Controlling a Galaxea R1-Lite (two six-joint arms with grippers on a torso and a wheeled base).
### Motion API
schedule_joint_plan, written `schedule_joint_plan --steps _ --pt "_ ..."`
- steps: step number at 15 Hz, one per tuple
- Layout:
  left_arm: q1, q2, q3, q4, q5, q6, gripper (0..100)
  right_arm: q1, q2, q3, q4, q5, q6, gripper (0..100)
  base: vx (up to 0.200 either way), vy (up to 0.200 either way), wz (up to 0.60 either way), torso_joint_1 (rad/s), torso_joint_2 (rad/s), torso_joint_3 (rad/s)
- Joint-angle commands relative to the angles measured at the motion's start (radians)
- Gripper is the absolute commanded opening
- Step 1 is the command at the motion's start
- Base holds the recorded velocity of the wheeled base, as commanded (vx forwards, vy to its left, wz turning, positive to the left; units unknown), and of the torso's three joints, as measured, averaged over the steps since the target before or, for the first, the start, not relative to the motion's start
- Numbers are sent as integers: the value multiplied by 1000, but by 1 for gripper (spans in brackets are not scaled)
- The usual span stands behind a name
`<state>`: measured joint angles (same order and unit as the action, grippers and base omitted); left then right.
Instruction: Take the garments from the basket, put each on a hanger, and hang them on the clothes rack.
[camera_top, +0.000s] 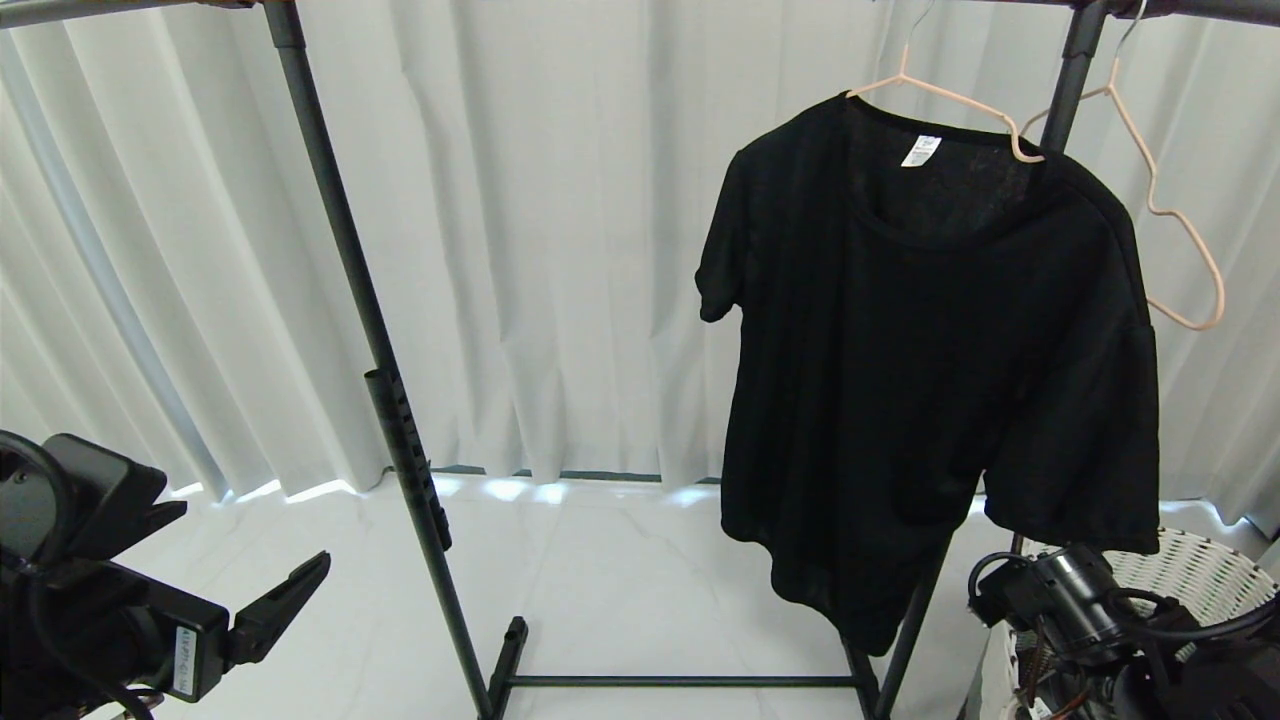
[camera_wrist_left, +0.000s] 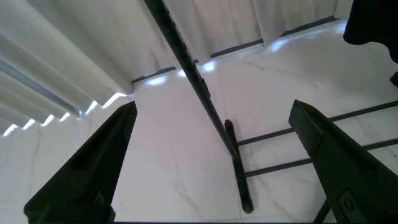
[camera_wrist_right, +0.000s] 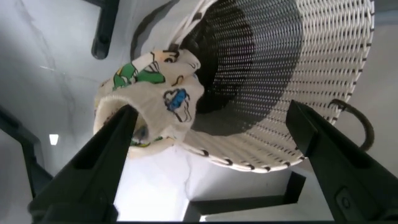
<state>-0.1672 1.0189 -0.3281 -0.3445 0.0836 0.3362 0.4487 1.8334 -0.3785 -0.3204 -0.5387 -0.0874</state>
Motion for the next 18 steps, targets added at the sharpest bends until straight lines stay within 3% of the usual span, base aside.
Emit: schedule_joint_plan --steps 1,8,9,14,18 --pt "0 0 0 -1 1 0 100 1 17 9 -6 -1 0 100 0 0 0 0 0 0" --pt "2 -5 -2 1 1 0 100 1 47 12 -34 -18 6 100 0 0 0 0 0 0" --pt "2 -11 -2 -1 1 1 100 -1 58 12 -52 -18 6 0 0 0 0 0 0 0" --pt "3 -20 0 -1 1 0 100 1 69 10 -71 -47 6 0 0 0 0 0 0 0" --pt "3 -20 1 -1 7 -2 100 7 -66 3 -6 -53 -2 0 0 0 0 0 0 0"
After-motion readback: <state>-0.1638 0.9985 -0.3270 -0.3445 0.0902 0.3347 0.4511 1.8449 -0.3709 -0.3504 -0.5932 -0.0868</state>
